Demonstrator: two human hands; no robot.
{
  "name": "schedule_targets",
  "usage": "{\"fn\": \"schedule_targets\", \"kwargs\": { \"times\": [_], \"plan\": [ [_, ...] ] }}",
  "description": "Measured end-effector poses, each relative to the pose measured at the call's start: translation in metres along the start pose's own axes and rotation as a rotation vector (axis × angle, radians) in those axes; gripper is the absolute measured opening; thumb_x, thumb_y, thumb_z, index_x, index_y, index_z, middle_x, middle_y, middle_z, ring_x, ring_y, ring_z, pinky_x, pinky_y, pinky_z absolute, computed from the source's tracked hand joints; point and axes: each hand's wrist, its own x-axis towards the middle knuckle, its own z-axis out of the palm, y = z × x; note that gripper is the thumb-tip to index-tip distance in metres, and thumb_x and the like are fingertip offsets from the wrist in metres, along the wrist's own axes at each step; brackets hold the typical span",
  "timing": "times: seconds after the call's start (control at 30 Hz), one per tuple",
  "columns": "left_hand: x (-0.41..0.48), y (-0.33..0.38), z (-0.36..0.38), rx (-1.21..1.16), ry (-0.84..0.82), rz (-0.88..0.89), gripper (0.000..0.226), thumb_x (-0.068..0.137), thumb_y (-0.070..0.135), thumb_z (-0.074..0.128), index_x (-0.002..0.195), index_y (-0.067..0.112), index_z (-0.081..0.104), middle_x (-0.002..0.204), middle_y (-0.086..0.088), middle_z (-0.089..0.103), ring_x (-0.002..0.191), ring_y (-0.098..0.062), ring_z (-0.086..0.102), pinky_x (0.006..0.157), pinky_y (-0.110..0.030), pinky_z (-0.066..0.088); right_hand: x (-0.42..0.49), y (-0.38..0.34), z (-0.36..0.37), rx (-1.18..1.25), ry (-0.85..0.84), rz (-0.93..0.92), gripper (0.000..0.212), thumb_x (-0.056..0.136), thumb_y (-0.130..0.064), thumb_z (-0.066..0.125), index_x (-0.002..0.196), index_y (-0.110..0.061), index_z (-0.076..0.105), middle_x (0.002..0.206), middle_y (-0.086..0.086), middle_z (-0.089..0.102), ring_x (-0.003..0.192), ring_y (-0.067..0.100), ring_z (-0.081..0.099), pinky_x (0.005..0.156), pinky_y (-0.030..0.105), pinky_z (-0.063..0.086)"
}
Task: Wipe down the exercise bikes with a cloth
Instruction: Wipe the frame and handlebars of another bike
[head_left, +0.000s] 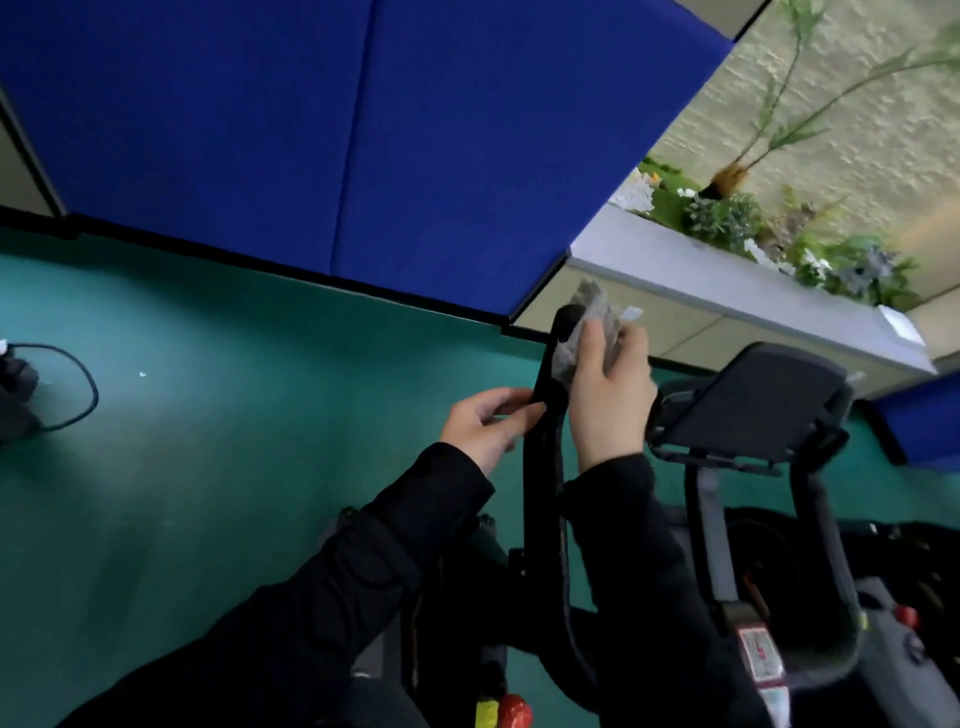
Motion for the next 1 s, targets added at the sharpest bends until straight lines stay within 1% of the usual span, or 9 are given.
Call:
{"fn": "schedule_targets", "kwargs": {
  "times": [0.13, 0.23, 0.37, 0.5, 0.57, 0.7, 0.77, 0.87, 1.0],
  "plan": [
    [0.005, 0.009, -0.011, 0.069, -0.02, -0.002, 0.015, 0.094, 0.015, 0.053, 0.103, 0.014, 0.064, 0.085, 0.01, 0.063, 0.066, 0.005, 0.059, 0.067, -0.019, 0.043, -0.039, 0.011, 0.002, -0.094, 0.012, -0.014, 0.024, 0.095, -0.027, 0.053, 0.102, -0.006, 0.045, 0.098, 0.021, 0.062, 0.089, 0.037, 0.059, 0.066, 0.033, 0.032],
    [0.013, 0.024, -0.016, 0.15, -0.006, 0.097, 0.019, 0.093, 0.02, 0.055, 0.109, 0.012, 0.063, 0.093, 0.005, 0.064, 0.075, -0.002, 0.06, 0.066, -0.01, 0.045, -0.062, 0.017, -0.001, -0.231, -0.011, -0.036, 0.025, 0.094, -0.031, 0.055, 0.098, -0.01, 0.041, 0.093, 0.019, 0.062, 0.084, 0.04, 0.059, 0.062, 0.033, 0.029],
    [0.031, 0.05, -0.01, 0.314, -0.074, 0.168, 0.02, 0.089, 0.026, 0.062, 0.108, 0.02, 0.061, 0.106, -0.004, 0.063, 0.097, -0.014, 0.059, 0.086, -0.026, 0.045, -0.056, 0.011, 0.0, -0.162, 0.069, 0.018, 0.037, 0.092, -0.027, 0.059, 0.119, -0.003, 0.05, 0.109, 0.022, 0.064, 0.099, 0.038, 0.059, 0.07, 0.029, 0.031],
    [0.044, 0.06, -0.001, 0.365, -0.18, 0.144, 0.02, 0.083, 0.026, 0.07, 0.101, 0.018, 0.065, 0.097, 0.005, 0.066, 0.093, -0.006, 0.058, 0.081, -0.016, 0.044, -0.034, 0.007, 0.003, -0.115, -0.085, 0.138, 0.043, 0.096, -0.032, 0.052, 0.129, -0.005, 0.047, 0.11, 0.02, 0.062, 0.104, 0.034, 0.056, 0.078, 0.027, 0.035],
    [0.047, 0.06, 0.001, 0.357, -0.196, 0.151, 0.018, 0.081, 0.023, 0.072, 0.097, 0.016, 0.068, 0.095, 0.001, 0.068, 0.089, -0.009, 0.06, 0.077, -0.01, 0.044, -0.033, 0.011, 0.0, -0.084, -0.177, 0.182, 0.039, 0.096, -0.035, 0.049, 0.121, -0.005, 0.05, 0.097, 0.015, 0.061, 0.091, 0.027, 0.055, 0.074, 0.031, 0.036],
    [0.049, 0.061, 0.0, 0.312, -0.219, 0.158, 0.016, 0.08, 0.019, 0.072, 0.095, 0.018, 0.068, 0.087, 0.009, 0.067, 0.081, -0.002, 0.06, 0.071, -0.003, 0.044, -0.047, 0.026, -0.009, -0.064, -0.225, 0.25, 0.023, 0.097, -0.033, 0.048, 0.076, -0.023, 0.047, 0.07, -0.004, 0.051, 0.077, 0.019, 0.041, 0.06, 0.027, 0.023],
    [0.048, 0.061, -0.001, 0.309, -0.229, 0.169, 0.015, 0.08, 0.019, 0.072, 0.095, 0.02, 0.068, 0.085, 0.012, 0.067, 0.073, 0.007, 0.06, 0.068, -0.003, 0.043, -0.047, 0.03, -0.009, 0.059, -0.211, 0.343, 0.029, 0.098, -0.031, 0.046, 0.072, -0.02, 0.05, 0.068, -0.003, 0.053, 0.077, 0.024, 0.049, 0.067, 0.029, 0.034],
    [0.049, 0.062, 0.0, 0.321, -0.23, 0.183, 0.014, 0.08, 0.018, 0.072, 0.093, 0.018, 0.068, 0.083, 0.011, 0.066, 0.066, 0.013, 0.058, 0.064, -0.002, 0.042, -0.029, 0.029, -0.003, 0.368, -0.176, 0.496, 0.028, 0.101, -0.023, 0.041, 0.094, -0.002, 0.058, 0.091, 0.012, 0.062, 0.088, 0.024, 0.056, 0.084, 0.038, 0.044],
    [0.052, 0.061, -0.001, 0.317, -0.241, 0.174, 0.012, 0.079, 0.019, 0.073, 0.089, 0.022, 0.068, 0.086, 0.009, 0.068, 0.078, 0.0, 0.061, 0.071, -0.006, 0.046, -0.022, 0.027, 0.003, 0.702, -0.231, 0.551, 0.031, 0.103, -0.017, 0.036, 0.13, -0.012, 0.049, 0.123, 0.011, 0.06, 0.108, 0.023, 0.059, 0.097, 0.039, 0.046]
  ]
}}
